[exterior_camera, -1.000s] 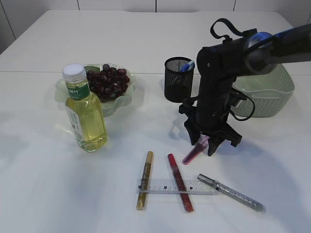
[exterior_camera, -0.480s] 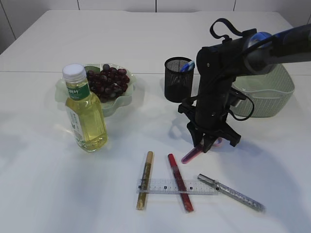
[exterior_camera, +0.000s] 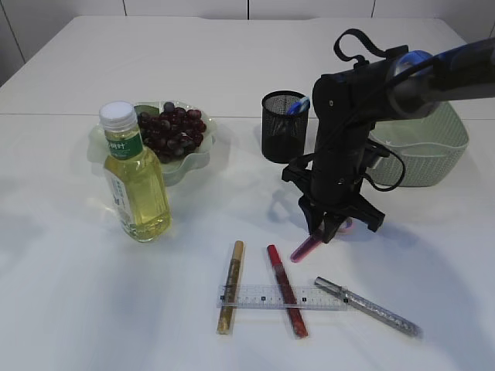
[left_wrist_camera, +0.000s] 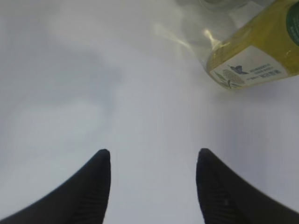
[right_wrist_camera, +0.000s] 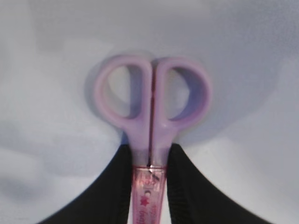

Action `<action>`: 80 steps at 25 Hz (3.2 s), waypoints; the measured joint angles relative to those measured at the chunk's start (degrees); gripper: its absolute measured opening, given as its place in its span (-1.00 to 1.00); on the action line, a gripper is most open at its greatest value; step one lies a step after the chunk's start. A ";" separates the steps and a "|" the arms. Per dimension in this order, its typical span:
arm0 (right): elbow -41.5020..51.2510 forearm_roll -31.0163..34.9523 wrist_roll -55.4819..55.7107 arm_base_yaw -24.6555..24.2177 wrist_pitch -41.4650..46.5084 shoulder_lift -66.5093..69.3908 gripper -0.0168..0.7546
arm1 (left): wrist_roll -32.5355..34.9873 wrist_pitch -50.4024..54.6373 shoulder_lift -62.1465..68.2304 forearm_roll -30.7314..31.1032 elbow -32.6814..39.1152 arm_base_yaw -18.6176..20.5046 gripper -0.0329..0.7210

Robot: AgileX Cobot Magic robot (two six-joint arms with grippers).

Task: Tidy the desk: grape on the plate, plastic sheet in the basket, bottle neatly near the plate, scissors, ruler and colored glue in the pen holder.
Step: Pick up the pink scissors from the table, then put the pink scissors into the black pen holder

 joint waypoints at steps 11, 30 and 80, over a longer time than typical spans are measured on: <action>0.00 1.98 -8.51 0.00 1.59 -2.52 -0.46 | 0.00 0.00 0.00 0.96 0.00 0.00 0.22; -1.51 16.78 -41.49 -0.03 4.80 -7.51 -0.46 | 0.00 0.00 0.00 1.56 0.00 0.00 0.22; -9.22 95.21 -156.00 -12.63 -33.74 -0.47 -0.46 | 0.00 1.31 0.00 1.69 0.00 0.00 0.22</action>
